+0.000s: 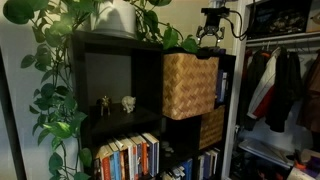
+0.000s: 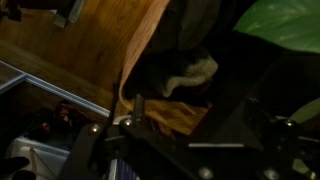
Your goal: Pull out the top brown basket then put the socks in the basket, then push in the basket
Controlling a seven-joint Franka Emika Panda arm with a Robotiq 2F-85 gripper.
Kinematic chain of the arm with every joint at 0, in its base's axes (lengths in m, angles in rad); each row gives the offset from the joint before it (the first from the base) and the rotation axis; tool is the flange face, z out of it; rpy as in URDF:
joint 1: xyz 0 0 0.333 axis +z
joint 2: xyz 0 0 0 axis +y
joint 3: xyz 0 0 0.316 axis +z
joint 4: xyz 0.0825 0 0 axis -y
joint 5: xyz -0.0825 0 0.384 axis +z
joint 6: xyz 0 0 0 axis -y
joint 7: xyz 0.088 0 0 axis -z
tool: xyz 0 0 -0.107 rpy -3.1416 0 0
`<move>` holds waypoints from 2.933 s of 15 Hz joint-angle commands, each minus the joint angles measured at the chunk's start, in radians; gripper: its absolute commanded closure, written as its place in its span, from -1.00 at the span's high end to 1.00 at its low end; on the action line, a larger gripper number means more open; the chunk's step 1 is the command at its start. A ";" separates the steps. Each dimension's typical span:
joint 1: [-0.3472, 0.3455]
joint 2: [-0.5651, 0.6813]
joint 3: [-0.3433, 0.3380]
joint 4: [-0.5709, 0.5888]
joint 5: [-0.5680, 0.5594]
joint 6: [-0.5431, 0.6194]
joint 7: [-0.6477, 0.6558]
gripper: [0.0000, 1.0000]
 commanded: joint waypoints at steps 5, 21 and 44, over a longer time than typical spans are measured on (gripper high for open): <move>-0.006 0.002 -0.008 0.005 -0.020 0.000 0.001 1.00; -0.101 0.013 -0.159 0.094 0.033 0.000 -0.380 1.00; -0.128 -0.030 -0.200 -0.236 0.221 0.650 -0.937 1.00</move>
